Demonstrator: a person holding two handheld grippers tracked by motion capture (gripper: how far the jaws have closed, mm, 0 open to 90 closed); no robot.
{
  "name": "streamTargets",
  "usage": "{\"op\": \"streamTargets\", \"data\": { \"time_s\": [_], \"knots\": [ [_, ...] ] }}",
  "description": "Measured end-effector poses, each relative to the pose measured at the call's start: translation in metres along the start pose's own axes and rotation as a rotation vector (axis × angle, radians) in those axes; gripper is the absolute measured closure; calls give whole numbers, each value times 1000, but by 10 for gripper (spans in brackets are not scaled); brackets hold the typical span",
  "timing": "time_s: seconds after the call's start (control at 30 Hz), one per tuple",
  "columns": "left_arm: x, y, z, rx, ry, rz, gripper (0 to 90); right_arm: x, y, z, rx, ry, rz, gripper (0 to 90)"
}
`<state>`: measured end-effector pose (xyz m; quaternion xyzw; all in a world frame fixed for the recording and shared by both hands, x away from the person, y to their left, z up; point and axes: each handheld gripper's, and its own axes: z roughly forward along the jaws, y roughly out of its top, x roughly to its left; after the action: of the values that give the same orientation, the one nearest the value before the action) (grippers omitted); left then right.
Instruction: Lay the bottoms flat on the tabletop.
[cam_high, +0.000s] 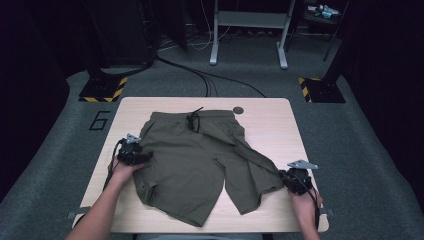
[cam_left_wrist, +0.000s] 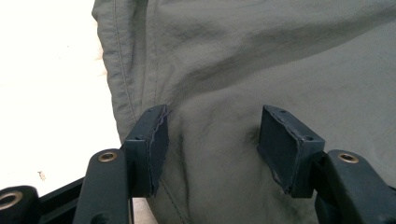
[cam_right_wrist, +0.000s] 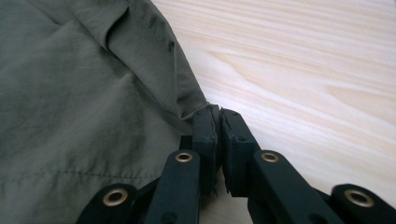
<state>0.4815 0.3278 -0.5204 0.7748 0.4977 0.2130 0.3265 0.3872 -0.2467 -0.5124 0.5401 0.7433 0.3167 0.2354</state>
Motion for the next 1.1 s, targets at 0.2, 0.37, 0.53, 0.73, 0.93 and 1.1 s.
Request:
{"op": "streamTargets", "data": {
  "time_s": [0.2,0.37,0.53,0.73,0.93,1.1],
  "knots": [
    [0,0,1,-12,11,-19,420,-10,-12,-9,14,-3,40,845],
    [1,0,2,-30,20,-35,424,-15,-15,-13,6,2,31,802],
    [5,0,1,-28,27,-39,546,-6,-4,-18,-104,34,12,624],
    [9,0,2,-43,29,-65,746,11,15,-17,-152,50,-6,573],
    [13,7,3,3,14,-54,887,26,36,-11,-190,92,-25,552],
    [23,9,6,-7,63,-115,890,40,53,1,-196,118,-51,551]
  ]
}}
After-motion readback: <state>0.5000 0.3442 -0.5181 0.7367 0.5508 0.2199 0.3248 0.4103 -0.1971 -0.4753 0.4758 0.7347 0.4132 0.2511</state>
